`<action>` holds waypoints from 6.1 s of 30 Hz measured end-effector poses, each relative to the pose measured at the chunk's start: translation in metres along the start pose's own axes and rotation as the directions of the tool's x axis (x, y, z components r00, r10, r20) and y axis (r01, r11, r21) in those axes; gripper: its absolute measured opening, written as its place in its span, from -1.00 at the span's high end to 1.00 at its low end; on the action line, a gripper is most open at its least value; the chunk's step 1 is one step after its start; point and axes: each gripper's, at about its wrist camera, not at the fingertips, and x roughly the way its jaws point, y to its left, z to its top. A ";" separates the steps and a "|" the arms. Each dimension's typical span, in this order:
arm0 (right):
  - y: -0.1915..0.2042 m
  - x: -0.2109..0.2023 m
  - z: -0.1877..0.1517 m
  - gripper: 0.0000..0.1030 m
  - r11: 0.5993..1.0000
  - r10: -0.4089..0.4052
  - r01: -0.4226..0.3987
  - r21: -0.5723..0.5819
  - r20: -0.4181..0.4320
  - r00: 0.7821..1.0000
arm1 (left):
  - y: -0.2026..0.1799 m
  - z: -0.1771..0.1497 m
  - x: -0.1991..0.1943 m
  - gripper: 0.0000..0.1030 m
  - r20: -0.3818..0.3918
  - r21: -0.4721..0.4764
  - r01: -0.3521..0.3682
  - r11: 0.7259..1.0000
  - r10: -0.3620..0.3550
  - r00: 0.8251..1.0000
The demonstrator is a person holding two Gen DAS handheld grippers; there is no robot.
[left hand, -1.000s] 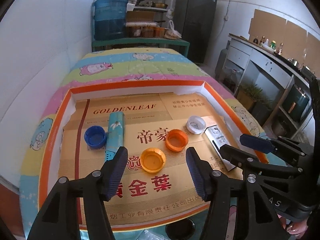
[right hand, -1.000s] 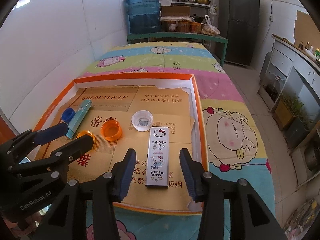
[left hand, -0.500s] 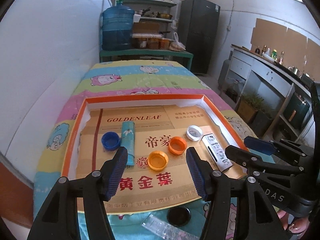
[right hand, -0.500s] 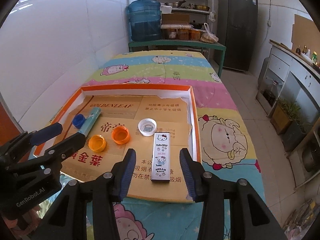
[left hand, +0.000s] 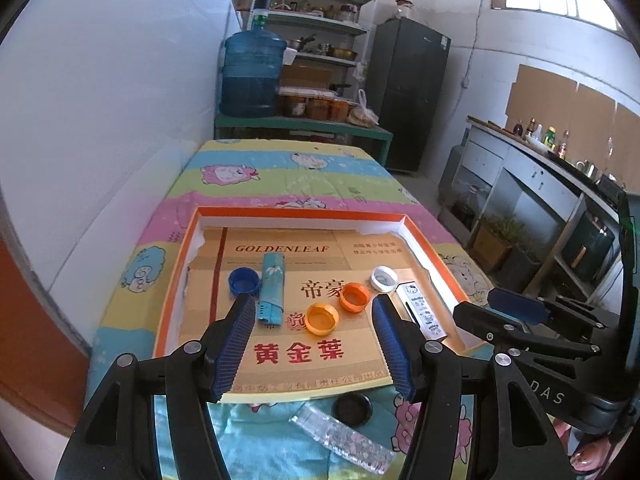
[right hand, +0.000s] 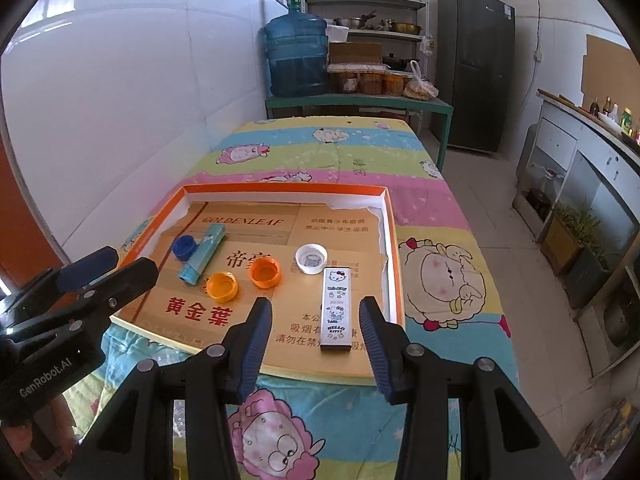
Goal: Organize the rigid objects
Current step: 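Move both grippers back out of the tray toward the remaining quilt objects, then grasp the tan box with the right gripper while the left gripper grasps the red cap, then carry the red cap and tan box with both grippers toward the tray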
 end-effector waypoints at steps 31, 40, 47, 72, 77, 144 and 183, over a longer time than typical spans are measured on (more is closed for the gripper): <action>0.010 -0.054 -0.023 0.12 1.000 0.027 -0.027 0.001 0.026 0.999 | 0.003 -0.023 -0.069 -0.21 0.045 -0.019 -0.051 0.999 0.052 0.998; 0.018 -0.067 -0.036 0.12 0.999 0.033 -0.033 -0.012 0.022 0.999 | 0.005 -0.033 -0.088 -0.21 0.053 -0.022 -0.050 0.999 0.051 0.997; 0.024 -0.076 -0.047 0.12 0.999 0.039 -0.038 -0.020 0.024 0.999 | 0.009 -0.039 -0.107 -0.21 0.065 -0.029 -0.052 0.998 0.054 0.996; 0.082 -0.056 -0.119 0.12 0.981 0.141 -0.159 -0.109 -0.161 0.977 | 0.035 -0.077 -0.112 -0.21 0.015 -0.084 -0.068 0.994 0.070 0.997; 0.094 -0.047 -0.128 0.12 0.978 0.125 -0.151 -0.143 -0.180 0.976 | 0.040 -0.084 -0.108 -0.21 0.001 -0.091 -0.068 0.993 0.069 0.998; 0.047 -0.056 -0.093 0.64 0.992 0.086 -0.092 -0.089 -0.064 0.994 | 0.007 -0.081 -0.066 0.40 -0.091 0.030 -0.013 0.999 0.015 0.996; 0.053 0.000 -0.011 0.64 0.986 0.100 -0.104 -0.132 -0.031 0.994 | 0.041 -0.001 -0.014 0.40 -0.017 -0.017 -0.056 0.998 0.056 0.998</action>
